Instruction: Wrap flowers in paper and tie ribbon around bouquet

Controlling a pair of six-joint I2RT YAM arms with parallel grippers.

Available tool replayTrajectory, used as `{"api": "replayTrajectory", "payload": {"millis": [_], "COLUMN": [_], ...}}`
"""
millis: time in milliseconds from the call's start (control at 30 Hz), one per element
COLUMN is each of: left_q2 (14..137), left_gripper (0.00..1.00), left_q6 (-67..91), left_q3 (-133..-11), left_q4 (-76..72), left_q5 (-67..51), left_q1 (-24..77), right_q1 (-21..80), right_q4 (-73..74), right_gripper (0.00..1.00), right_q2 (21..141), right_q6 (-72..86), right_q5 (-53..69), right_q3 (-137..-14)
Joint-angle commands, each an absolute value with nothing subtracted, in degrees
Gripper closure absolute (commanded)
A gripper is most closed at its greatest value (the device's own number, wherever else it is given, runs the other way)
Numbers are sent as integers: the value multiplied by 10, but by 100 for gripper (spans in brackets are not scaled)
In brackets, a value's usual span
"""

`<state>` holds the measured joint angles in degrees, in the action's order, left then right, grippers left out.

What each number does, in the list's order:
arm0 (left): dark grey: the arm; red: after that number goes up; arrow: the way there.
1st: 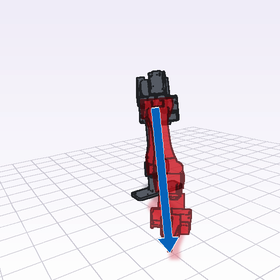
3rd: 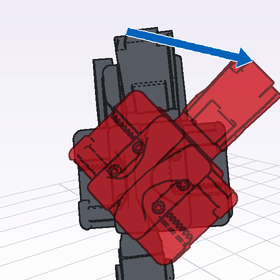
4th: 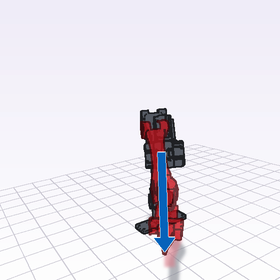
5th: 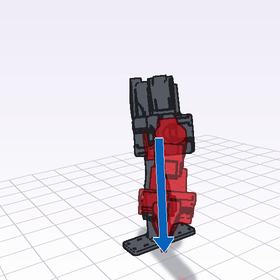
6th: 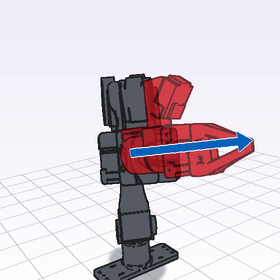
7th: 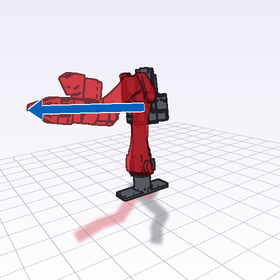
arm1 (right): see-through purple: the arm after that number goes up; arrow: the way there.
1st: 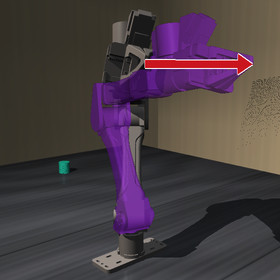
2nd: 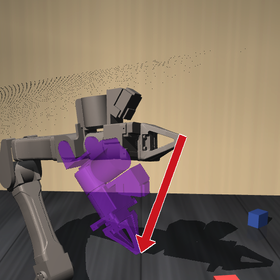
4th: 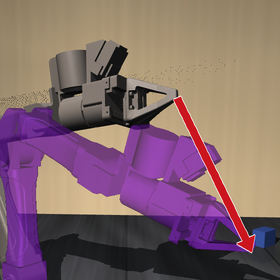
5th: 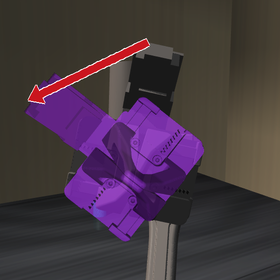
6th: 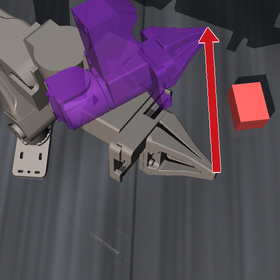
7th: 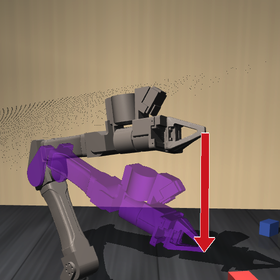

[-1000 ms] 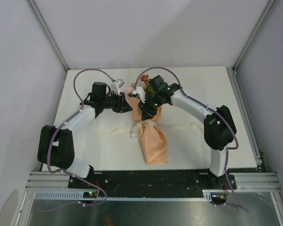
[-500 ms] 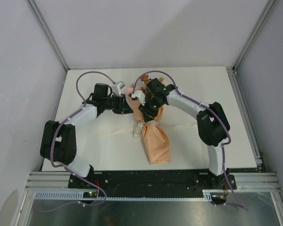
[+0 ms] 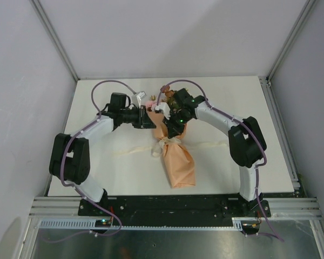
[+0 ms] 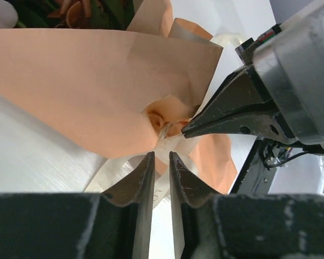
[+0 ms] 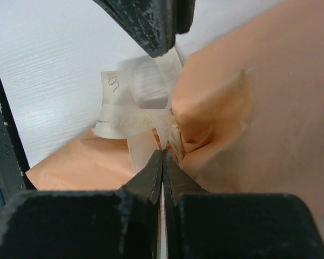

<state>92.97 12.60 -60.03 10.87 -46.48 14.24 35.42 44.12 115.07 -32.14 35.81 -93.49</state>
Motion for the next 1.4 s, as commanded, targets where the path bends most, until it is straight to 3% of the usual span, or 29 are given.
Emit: {"api": "replayTrajectory", "payload": {"millis": [0,333,1033,1367], "left_q2": [953,1026,1088,1081], "left_gripper": [79,82,77,56], "left_q6": [150,158,50,5], "left_q3": [-632,-684,-742,-747], "left_q4": [112,140,257,281], "left_q5": [-501,-489,-472,-524], "left_q1": [159,198,254,257], "right_q1": [348,343,343,345], "right_q4": [396,322,279,266], "right_gripper": [100,100,100,100], "right_q2": [1092,1044,998,990], "right_q6": [-320,-315,-308,-303], "right_q5": [394,392,415,424], "right_q3": [-900,-821,-764,-753]}}
